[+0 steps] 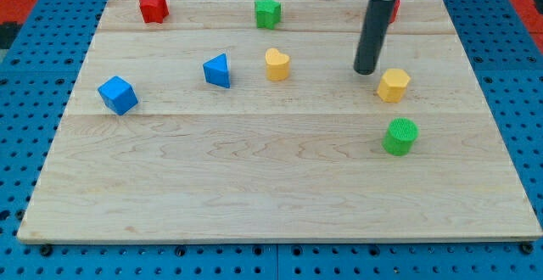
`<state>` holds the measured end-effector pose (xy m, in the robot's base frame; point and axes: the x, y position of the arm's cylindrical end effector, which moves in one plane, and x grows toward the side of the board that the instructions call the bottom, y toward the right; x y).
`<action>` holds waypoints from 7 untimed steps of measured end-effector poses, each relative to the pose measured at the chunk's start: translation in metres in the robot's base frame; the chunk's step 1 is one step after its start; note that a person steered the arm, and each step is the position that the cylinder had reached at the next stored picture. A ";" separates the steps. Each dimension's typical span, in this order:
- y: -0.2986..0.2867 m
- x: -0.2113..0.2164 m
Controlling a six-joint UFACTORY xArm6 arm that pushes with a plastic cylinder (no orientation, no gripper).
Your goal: Move the yellow heart towards bottom left
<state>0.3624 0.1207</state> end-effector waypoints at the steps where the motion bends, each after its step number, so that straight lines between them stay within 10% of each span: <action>1: -0.007 0.000; 7: -0.002 0.070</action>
<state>0.4321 0.1192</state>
